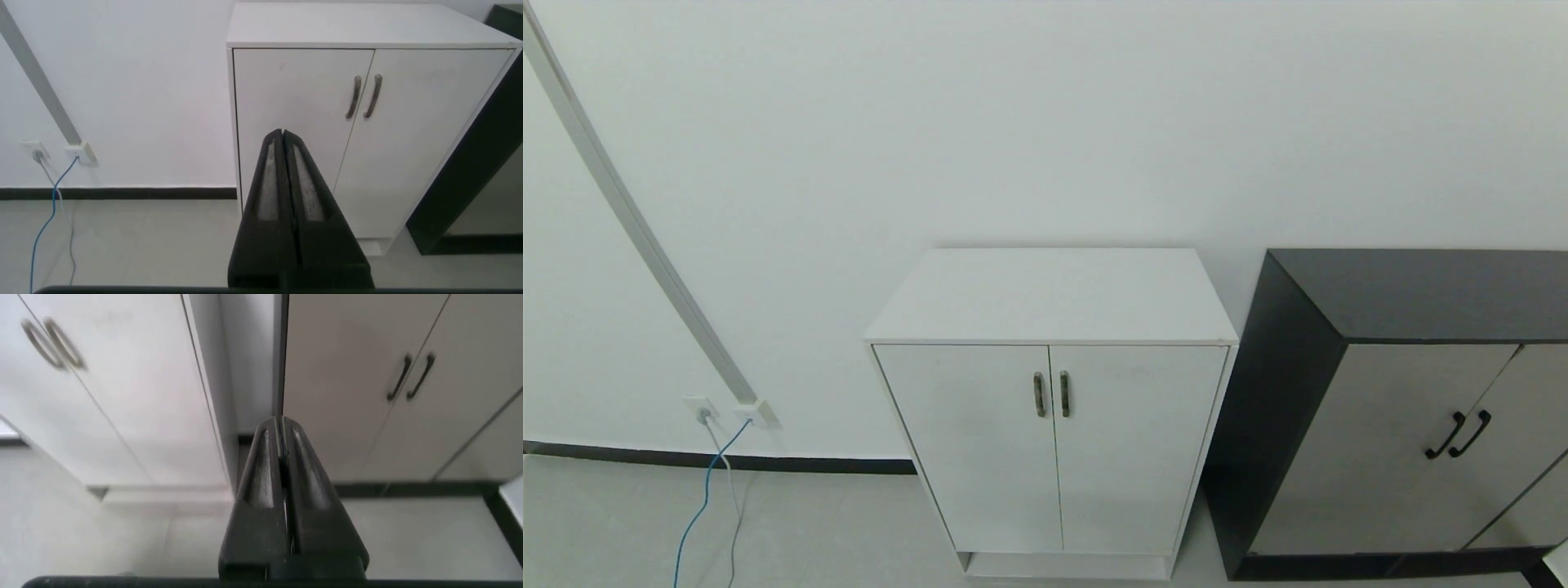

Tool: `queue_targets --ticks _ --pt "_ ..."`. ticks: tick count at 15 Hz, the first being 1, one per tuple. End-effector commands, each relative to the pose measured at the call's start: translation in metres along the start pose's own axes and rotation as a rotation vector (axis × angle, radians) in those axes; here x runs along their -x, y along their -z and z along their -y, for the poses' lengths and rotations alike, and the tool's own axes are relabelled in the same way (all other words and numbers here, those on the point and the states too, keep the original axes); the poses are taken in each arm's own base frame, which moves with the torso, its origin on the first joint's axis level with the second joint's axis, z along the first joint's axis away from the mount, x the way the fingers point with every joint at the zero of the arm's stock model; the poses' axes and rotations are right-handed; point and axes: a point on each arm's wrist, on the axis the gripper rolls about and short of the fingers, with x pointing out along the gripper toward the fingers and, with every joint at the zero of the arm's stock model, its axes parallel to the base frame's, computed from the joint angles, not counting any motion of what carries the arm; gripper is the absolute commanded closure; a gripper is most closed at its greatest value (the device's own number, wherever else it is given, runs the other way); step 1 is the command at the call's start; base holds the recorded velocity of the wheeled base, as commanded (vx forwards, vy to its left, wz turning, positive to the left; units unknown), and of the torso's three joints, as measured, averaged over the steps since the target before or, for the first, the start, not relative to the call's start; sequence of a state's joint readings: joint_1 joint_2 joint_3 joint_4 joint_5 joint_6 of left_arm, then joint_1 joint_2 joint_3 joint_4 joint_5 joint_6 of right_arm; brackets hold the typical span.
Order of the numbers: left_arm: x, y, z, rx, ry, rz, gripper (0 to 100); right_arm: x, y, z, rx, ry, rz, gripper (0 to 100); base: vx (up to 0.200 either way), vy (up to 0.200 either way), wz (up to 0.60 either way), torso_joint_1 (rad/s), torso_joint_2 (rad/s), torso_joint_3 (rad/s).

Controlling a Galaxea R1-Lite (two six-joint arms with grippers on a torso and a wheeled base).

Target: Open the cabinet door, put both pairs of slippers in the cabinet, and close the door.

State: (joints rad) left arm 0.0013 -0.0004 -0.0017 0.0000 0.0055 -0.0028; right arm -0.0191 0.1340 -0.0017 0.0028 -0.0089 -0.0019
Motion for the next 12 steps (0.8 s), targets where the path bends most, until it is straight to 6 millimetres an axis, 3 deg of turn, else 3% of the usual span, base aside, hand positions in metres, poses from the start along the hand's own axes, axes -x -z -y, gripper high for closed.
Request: queue_targets --ticks 1,12 --pt "0.0 0.0 0.0 0.0 -0.001 -0.001 100 0.0083 0.0036 0.0002 0.001 -0.009 0.112 100 0.0 0.0 0.0 0.0 0.0 0.0" --pt "0.0 0.0 0.0 -0.001 -0.001 -0.001 100 0.0097 0.0036 0.0004 -0.06 -0.027 0.136 100 0.0 0.0 0.0 0.0 0.0 0.0"
